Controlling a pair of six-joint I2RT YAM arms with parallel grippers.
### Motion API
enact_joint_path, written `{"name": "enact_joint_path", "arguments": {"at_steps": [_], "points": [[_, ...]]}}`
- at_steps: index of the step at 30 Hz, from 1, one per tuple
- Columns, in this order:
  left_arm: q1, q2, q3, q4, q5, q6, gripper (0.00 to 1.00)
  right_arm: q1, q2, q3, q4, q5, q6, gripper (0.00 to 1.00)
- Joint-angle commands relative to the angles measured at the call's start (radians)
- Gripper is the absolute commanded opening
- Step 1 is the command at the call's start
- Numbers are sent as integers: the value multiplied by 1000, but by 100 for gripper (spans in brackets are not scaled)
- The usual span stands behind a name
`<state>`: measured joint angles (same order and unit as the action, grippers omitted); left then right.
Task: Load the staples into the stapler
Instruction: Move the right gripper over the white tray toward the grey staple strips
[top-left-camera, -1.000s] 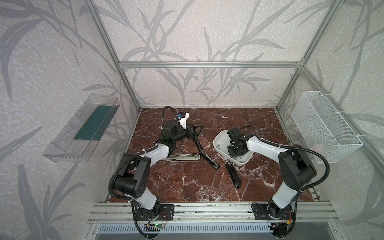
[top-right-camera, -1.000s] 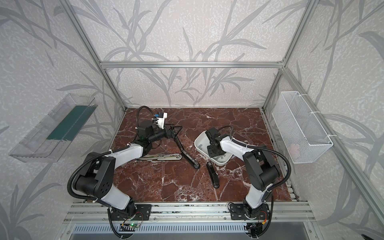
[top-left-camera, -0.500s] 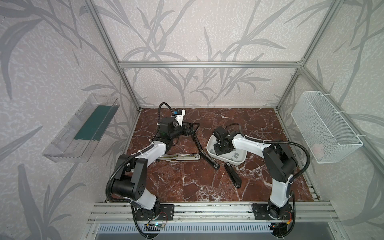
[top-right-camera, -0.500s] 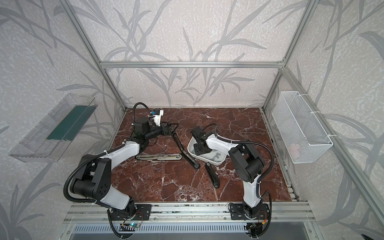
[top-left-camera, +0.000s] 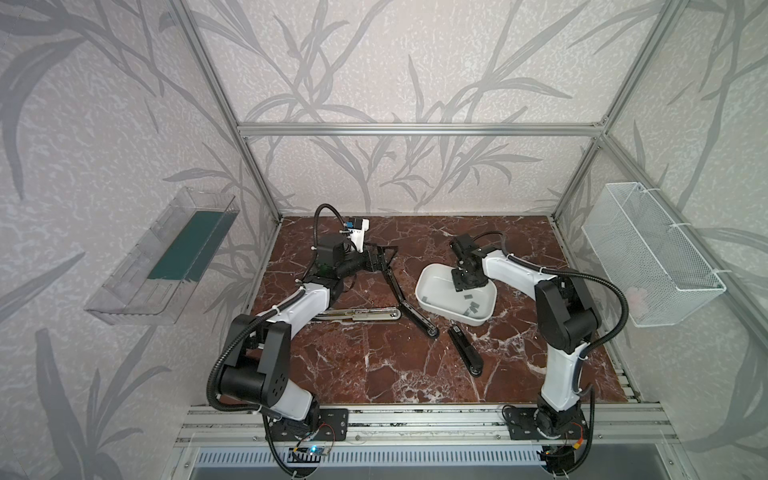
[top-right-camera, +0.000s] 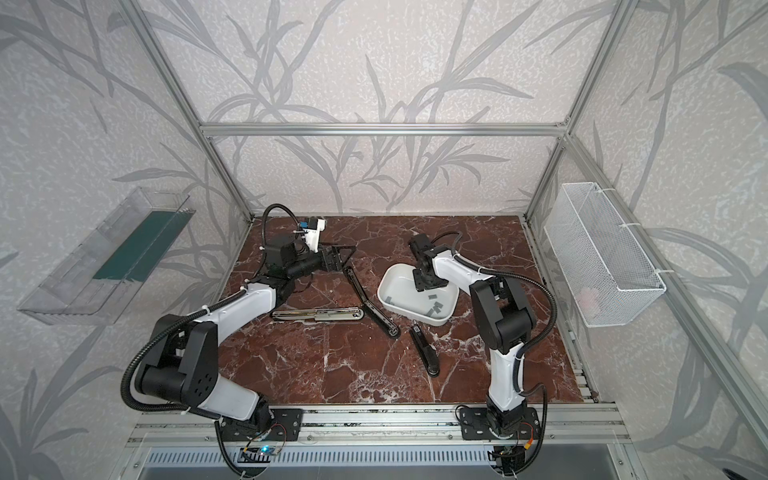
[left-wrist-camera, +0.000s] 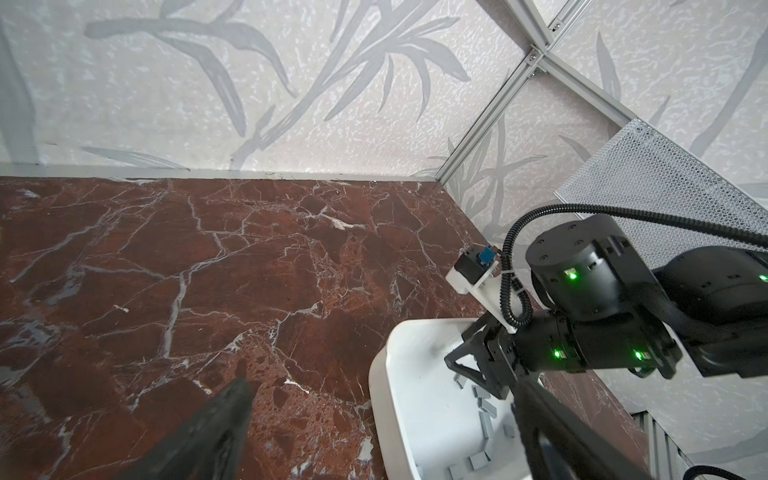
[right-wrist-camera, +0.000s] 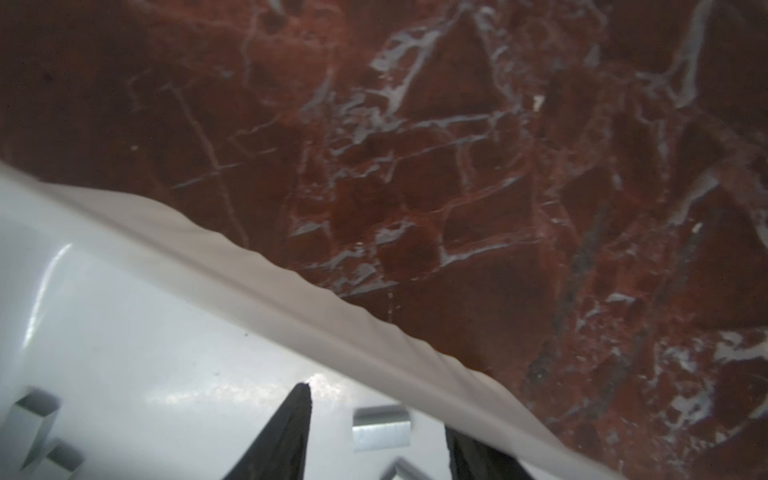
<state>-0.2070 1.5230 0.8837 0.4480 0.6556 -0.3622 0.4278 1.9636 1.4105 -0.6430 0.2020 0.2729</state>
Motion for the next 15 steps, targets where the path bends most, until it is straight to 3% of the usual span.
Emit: {"name": "enact_joint_path", "arguments": {"at_steps": [1,11,15], "points": [[6,-31,4,-1,10,23,99,-33,-13,-11,-65,79,31,53],[5,-17,0,42,36,-8,99,-175,-205,-302,-76,76,156,53],[6,-19,-7,60,48,-24,99,-181,-330,-412,-114,67,196,54]]}}
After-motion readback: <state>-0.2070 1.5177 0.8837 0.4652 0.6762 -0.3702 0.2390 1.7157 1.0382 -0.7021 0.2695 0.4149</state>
